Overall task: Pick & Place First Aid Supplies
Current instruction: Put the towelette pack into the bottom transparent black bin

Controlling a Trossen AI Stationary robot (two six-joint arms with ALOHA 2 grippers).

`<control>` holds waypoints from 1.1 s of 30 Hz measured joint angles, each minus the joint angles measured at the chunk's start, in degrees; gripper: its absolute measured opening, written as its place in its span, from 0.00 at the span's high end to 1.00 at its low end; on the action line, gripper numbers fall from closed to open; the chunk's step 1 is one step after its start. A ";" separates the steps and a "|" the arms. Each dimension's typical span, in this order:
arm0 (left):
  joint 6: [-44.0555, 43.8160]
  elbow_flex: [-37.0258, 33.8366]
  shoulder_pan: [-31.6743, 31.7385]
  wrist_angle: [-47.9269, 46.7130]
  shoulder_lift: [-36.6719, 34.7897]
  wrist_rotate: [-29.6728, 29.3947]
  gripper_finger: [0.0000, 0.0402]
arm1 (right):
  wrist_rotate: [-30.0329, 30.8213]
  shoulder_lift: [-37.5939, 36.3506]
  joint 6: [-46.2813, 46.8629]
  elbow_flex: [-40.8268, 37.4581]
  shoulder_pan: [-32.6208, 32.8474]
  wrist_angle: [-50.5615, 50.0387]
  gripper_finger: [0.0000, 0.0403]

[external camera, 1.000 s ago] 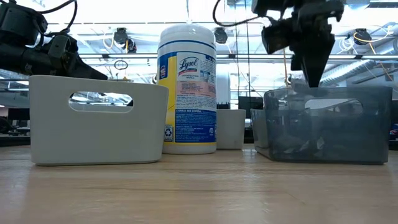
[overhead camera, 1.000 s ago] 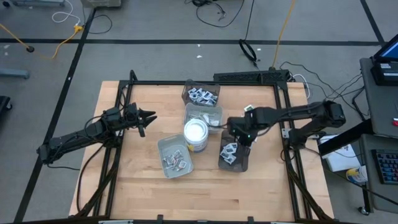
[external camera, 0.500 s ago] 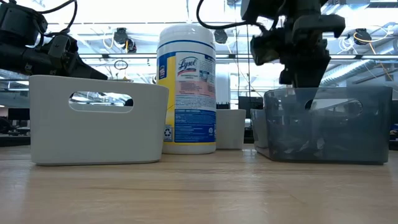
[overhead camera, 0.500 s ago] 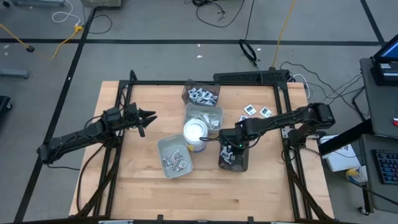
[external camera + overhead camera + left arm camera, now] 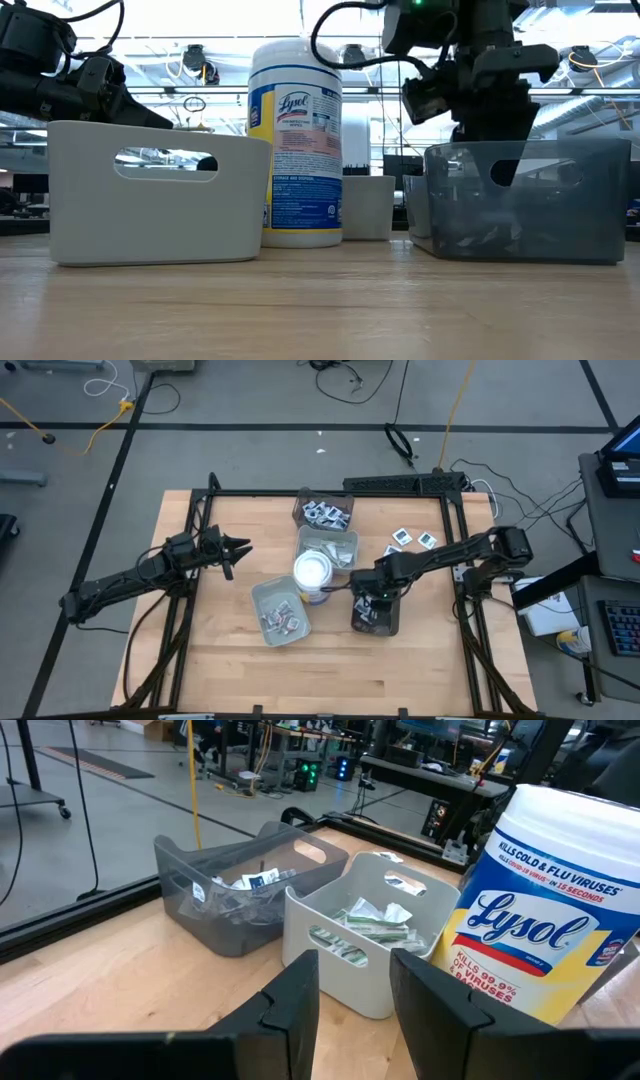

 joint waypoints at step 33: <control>0.00 -0.01 0.01 0.00 0.00 0.00 0.68 | 0.17 -21.41 -5.06 -9.26 -21.20 -10.58 0.55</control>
